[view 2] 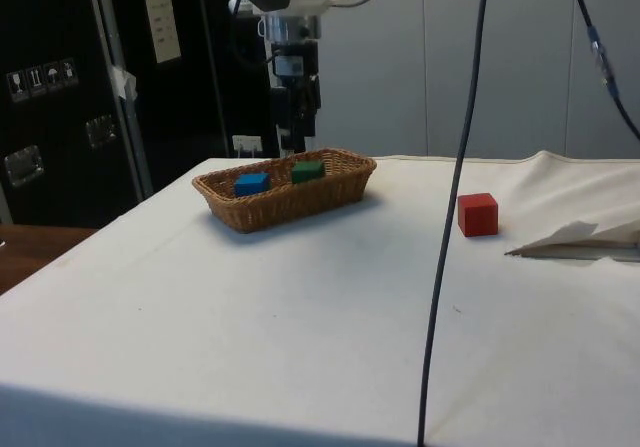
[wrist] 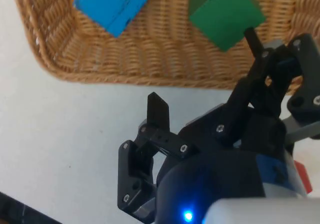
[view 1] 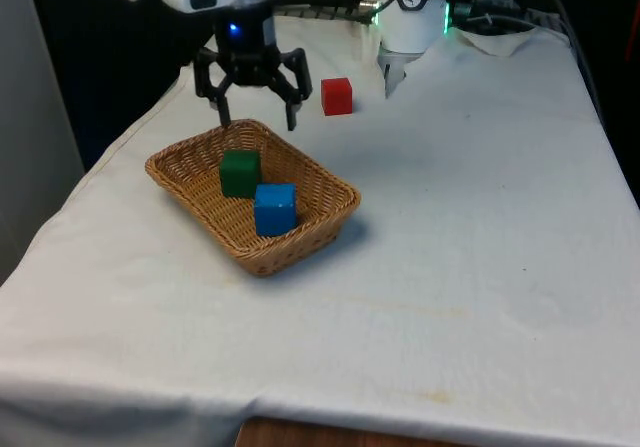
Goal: Pick up exactly two blocks and place them into the basket.
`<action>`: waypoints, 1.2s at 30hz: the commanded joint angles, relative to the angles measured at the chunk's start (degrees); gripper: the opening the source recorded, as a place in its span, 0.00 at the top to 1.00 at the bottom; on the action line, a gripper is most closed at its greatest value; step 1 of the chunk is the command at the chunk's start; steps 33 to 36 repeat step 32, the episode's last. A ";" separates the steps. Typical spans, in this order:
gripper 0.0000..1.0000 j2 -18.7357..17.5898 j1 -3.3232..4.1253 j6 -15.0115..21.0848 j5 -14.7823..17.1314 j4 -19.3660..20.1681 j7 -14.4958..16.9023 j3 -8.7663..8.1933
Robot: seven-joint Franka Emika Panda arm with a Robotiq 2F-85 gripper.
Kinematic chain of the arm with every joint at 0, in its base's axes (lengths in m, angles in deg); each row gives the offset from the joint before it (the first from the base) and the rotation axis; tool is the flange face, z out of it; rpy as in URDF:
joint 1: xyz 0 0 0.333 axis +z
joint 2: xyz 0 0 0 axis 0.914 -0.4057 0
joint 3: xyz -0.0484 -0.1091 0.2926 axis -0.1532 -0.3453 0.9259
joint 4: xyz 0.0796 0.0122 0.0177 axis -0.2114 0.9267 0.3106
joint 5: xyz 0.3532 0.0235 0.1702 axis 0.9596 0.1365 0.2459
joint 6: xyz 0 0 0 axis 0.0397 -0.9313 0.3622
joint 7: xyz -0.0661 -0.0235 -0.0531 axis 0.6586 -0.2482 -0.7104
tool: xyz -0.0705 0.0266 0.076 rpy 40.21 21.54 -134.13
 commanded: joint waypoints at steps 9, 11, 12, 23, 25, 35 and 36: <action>0.00 3.04 2.06 3.78 -0.11 4.58 -1.60 1.83; 0.00 3.55 2.18 4.41 -0.11 5.27 -1.78 2.35; 0.00 3.78 2.23 4.70 -0.11 5.61 -1.89 2.69; 0.00 5.84 2.23 7.10 0.00 8.42 -2.46 6.42; 0.00 6.36 2.92 8.31 -0.17 9.28 -3.04 6.70; 0.00 7.05 2.92 9.45 -0.17 10.31 -3.15 8.59; 0.00 7.05 2.92 9.45 -0.17 10.31 -3.15 8.59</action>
